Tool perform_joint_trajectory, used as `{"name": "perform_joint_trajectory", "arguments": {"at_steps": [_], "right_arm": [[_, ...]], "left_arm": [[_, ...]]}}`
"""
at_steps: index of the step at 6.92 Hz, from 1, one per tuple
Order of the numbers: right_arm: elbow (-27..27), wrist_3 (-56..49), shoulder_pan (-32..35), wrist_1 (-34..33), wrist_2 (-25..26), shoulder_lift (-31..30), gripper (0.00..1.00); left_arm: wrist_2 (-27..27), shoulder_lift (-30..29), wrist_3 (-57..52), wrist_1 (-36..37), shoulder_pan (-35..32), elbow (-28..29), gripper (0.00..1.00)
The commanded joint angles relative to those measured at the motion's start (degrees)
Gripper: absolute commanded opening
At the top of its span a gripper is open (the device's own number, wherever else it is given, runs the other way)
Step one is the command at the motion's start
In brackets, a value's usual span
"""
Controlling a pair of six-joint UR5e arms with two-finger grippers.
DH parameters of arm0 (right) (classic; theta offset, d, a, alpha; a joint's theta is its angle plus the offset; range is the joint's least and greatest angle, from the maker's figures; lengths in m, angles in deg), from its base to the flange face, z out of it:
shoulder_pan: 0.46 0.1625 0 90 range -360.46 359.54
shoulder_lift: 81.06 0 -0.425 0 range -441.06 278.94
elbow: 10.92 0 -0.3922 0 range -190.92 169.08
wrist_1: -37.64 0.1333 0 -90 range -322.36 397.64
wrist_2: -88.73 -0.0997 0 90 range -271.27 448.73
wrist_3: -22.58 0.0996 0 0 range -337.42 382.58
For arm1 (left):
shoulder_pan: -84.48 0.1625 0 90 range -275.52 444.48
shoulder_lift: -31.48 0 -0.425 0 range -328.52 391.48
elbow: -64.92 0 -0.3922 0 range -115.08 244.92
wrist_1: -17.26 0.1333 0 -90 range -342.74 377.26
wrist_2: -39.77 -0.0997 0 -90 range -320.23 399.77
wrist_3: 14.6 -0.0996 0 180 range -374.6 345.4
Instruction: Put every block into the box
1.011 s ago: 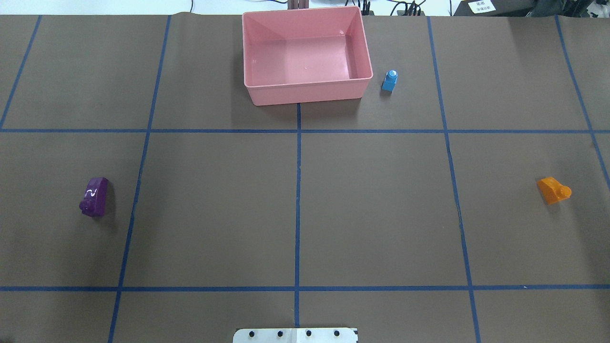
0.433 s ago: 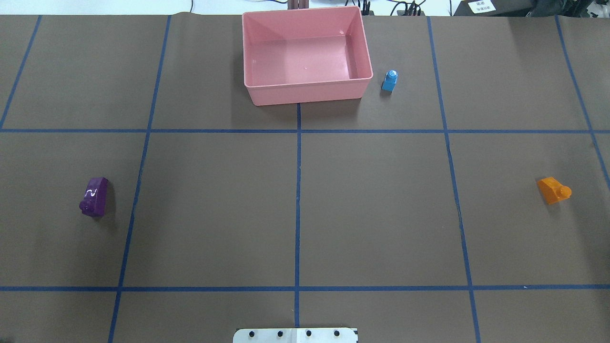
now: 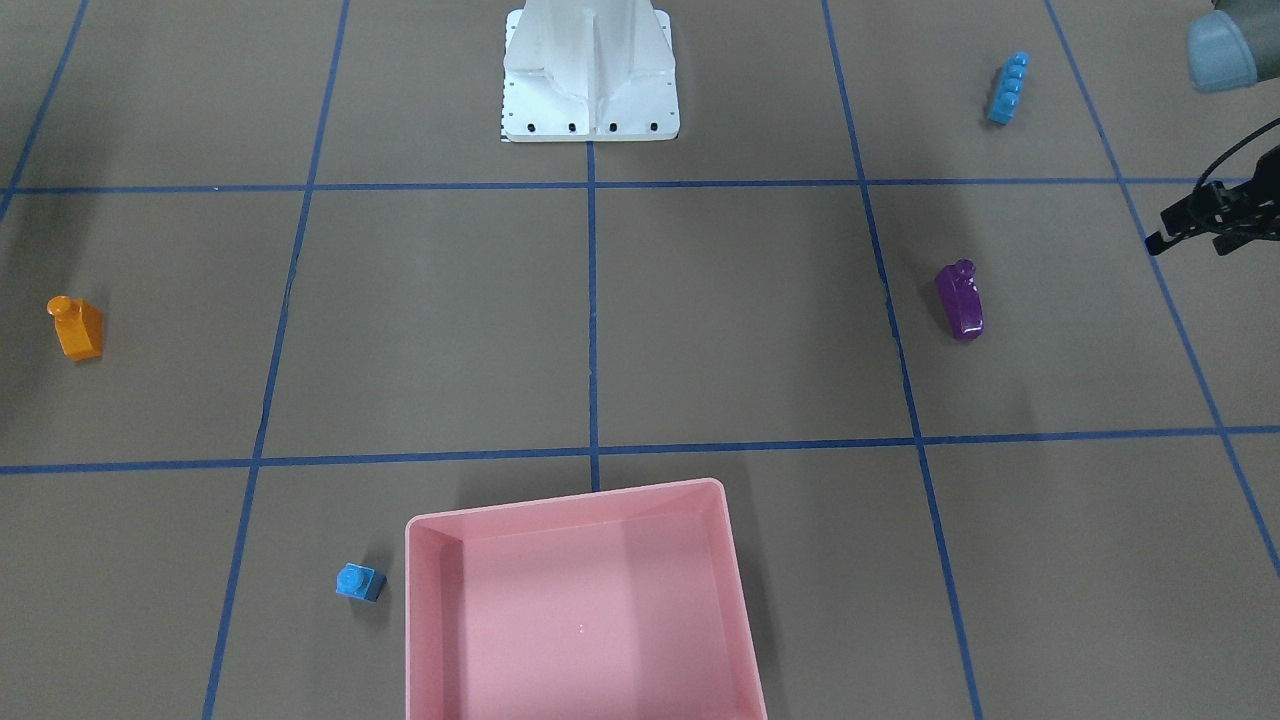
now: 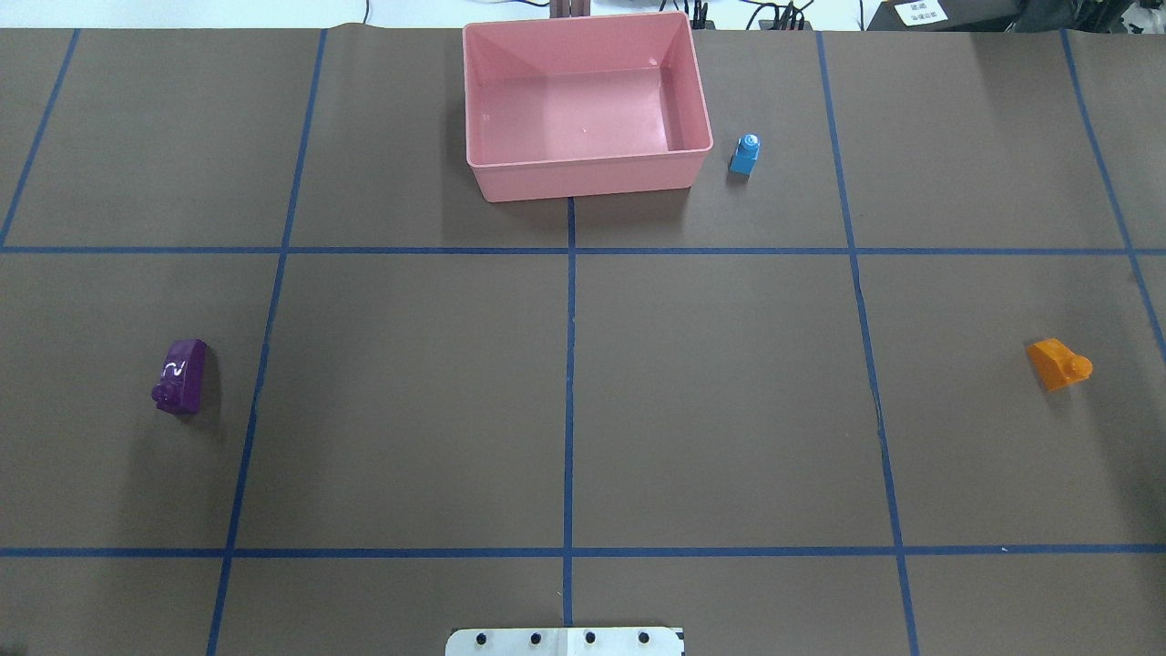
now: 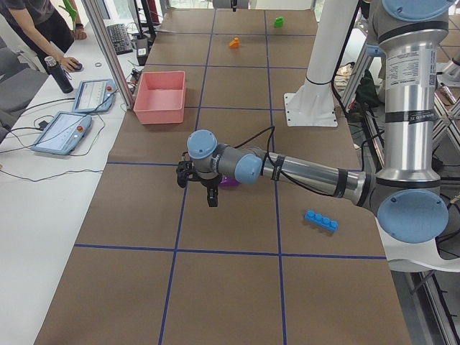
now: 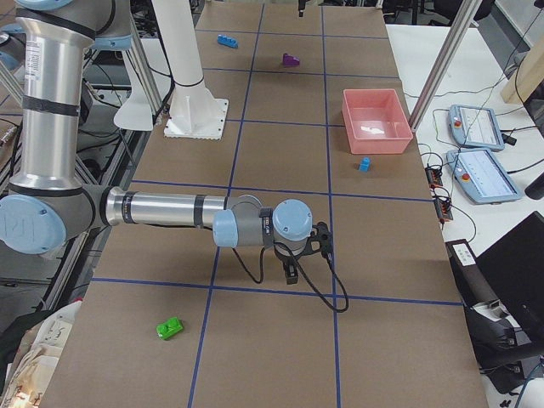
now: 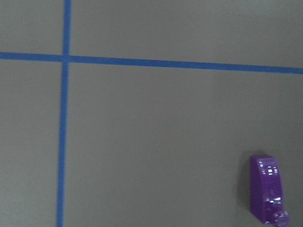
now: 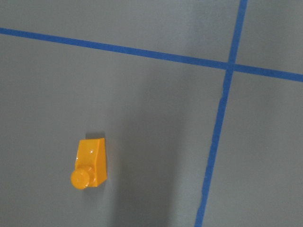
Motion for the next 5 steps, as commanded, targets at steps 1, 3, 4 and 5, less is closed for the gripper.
{"name": "perform_joint_trajectory", "arguments": {"at_steps": [1, 3, 4, 5], "right_arm": [[-0.28, 5.05, -9.69, 0.12, 0.49, 2.91, 1.00], [-4.47, 7.76, -18.04, 0.20, 1.37, 7.45, 1.00], [-7.46, 8.65, -21.57, 0.20, 5.47, 10.53, 1.00], [-9.84, 8.75, -22.30, 0.12, 6.12, 12.22, 1.00]], "left_arm": [[-0.11, -0.60, 6.23, -2.91, 4.45, -0.36, 1.00], [-0.11, -1.13, 6.24, -2.91, 4.90, -0.36, 1.00], [-0.11, -1.13, 6.33, -2.91, 4.90, -0.36, 1.00], [-0.11, -1.13, 6.24, -2.91, 4.90, -0.36, 1.00]]}}
